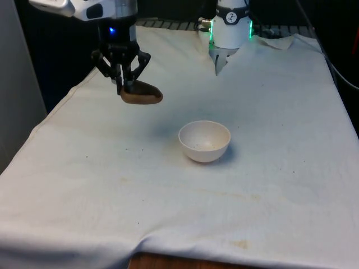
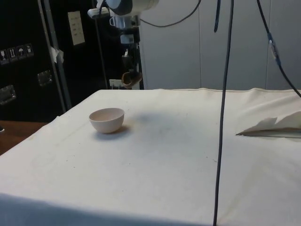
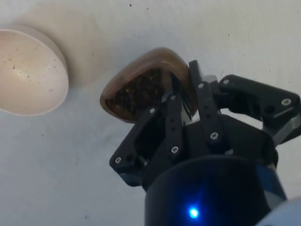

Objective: Pour the coffee beans from the cup into the bowl.

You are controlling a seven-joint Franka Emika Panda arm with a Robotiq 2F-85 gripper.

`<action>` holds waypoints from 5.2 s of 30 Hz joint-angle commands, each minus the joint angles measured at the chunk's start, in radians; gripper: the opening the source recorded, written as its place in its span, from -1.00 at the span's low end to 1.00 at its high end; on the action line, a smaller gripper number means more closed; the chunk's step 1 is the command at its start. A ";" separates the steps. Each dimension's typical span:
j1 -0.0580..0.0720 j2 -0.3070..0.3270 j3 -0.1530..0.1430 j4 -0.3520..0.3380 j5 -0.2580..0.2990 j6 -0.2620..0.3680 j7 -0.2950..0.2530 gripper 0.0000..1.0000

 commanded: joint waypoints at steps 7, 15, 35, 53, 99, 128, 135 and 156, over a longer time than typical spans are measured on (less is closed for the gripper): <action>0.020 -0.011 0.013 -0.006 -0.059 0.005 0.064 -0.98; 0.022 -0.016 0.032 -0.002 -0.099 0.002 0.105 -0.98; 0.032 -0.070 0.079 0.005 -0.225 -0.020 0.220 -0.98; 0.031 -0.087 0.146 0.023 -0.380 -0.047 0.352 -0.98; 0.032 -0.077 0.322 0.087 -0.786 -0.167 0.679 -0.98; 0.030 -0.052 0.425 0.085 -1.050 -0.243 0.885 -0.98; 0.031 -0.048 0.449 0.089 -1.108 -0.280 0.917 -0.98; 0.031 -0.040 0.522 0.092 -1.268 -0.399 0.996 -0.98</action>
